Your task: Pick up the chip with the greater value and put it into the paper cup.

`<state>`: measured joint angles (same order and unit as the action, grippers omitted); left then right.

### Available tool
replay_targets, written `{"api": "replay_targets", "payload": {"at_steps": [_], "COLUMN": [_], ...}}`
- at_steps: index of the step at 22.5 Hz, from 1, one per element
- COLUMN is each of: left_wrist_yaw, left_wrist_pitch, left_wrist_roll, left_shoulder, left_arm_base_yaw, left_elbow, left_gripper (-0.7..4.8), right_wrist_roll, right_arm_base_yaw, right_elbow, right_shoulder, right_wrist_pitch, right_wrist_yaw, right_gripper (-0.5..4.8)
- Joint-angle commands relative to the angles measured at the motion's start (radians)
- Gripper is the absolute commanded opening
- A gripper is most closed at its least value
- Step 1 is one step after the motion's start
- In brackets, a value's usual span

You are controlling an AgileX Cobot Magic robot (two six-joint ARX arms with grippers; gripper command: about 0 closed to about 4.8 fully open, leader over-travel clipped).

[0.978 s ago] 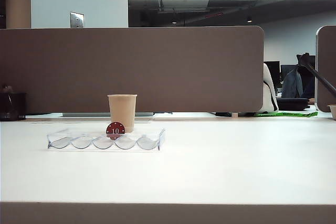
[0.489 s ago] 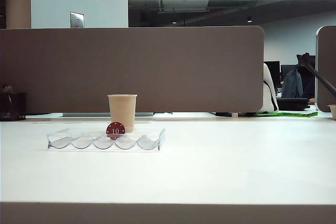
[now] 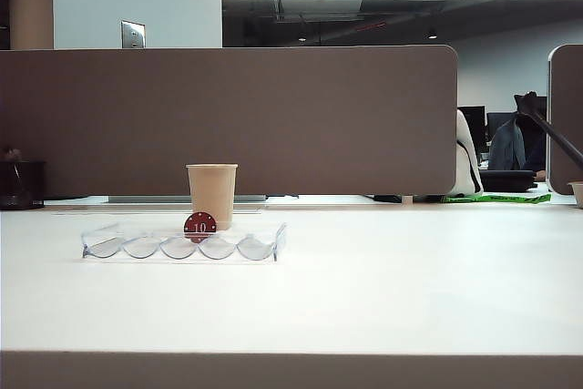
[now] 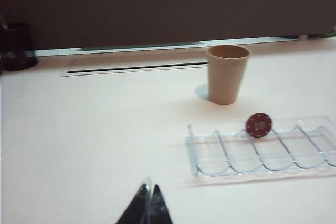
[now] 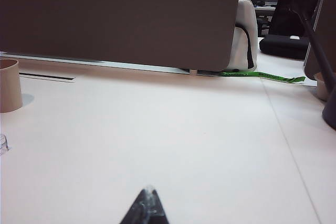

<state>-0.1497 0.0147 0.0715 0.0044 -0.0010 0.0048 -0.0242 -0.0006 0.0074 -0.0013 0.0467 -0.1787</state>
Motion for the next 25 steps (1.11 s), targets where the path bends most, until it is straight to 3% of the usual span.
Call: {"api": "replay_targets", "payload": {"at_steps": [1, 21, 25], "left_wrist_yaw": [-0.011, 0.015, 0.019], "left_wrist_pitch": [-0.045, -0.073, -0.073], "left_wrist_roll": [0.001, -0.072, -0.072], "left_shoulder": [0.001, 0.001, 0.001], "left_arm_base_yaw": [-0.001, -0.001, -0.001], "left_elbow": [0.003, 0.003, 0.003], "left_gripper": [-0.05, -0.05, -0.05], "right_wrist_roll": [-0.003, -0.002, -0.003], "right_arm_base_yaw": [0.000, 0.000, -0.001], "right_elbow": [-0.002, -0.002, -0.002], "right_shoulder": [-0.001, -0.001, -0.001], "right_wrist_pitch": [0.018, 0.039, 0.039], "right_wrist_yaw": [-0.007, 0.001, 0.060], "right_gripper": [-0.06, -0.06, -0.06]}}
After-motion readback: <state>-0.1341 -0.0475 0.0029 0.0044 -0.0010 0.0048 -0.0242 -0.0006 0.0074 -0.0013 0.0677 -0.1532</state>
